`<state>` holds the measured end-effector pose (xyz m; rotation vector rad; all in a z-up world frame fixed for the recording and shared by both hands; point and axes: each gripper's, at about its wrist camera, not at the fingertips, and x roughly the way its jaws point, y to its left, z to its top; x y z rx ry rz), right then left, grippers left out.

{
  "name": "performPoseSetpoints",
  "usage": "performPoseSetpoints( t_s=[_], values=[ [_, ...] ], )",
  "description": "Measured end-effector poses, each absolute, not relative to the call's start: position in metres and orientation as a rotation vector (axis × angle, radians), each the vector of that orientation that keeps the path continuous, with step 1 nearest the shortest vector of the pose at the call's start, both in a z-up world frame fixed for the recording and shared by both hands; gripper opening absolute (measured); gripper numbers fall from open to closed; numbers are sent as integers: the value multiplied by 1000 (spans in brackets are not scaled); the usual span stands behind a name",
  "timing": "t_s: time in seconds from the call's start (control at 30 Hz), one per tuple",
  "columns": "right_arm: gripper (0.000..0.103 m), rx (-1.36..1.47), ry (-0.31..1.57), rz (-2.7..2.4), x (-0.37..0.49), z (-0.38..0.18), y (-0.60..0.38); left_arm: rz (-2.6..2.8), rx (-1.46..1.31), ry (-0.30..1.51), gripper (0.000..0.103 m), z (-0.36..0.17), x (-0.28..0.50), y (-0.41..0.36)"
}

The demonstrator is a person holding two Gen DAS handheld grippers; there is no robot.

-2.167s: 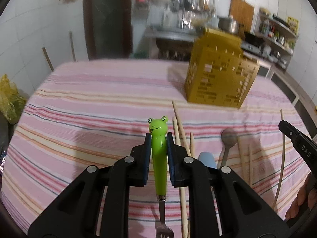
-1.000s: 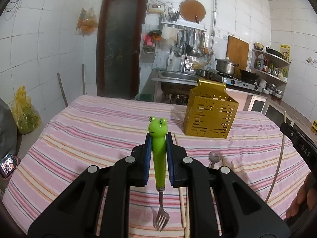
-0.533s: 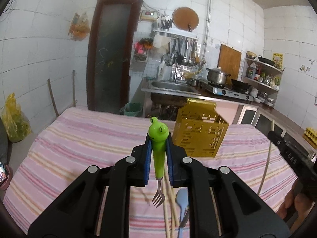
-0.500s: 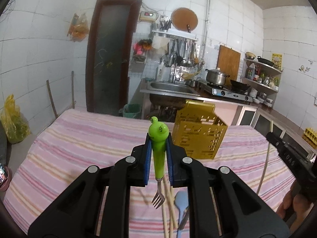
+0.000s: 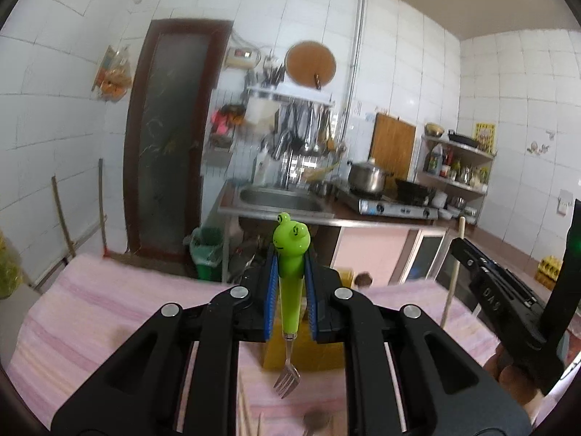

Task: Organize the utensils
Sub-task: 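Carry the fork into the yellow holder with the left tool while the right tool drops its chopstick in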

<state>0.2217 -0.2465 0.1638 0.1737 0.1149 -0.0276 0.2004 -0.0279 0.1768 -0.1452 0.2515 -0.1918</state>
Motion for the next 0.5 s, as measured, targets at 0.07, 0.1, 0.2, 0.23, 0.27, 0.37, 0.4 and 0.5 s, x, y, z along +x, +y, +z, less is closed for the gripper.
performPoseSetpoints(
  t_s=[0.07,0.1,0.2,0.23,0.27,0.37,0.4,0.5],
  values=[
    [6,171,81,-22,238,176,-246,-191,-136,225,13,188,216,-36],
    [6,164,55,-27,247,183,-245,-189,-133,208,13,194,226,-41],
    [6,153,15,-28,274,195,-240,-189,-118,185,13,202,253,-52],
    [6,150,4,-27,287,197,-239,-186,-114,182,13,201,265,-56],
    [6,150,-1,-25,294,197,-238,-183,-111,183,13,199,276,-59],
    [6,151,-11,-24,319,191,-237,-179,-104,208,13,185,306,-64],
    [6,148,-11,-26,327,186,-237,-179,-101,217,13,179,313,-64],
    [6,154,14,-9,345,164,-240,-176,-99,259,13,154,332,-65]
  ],
)
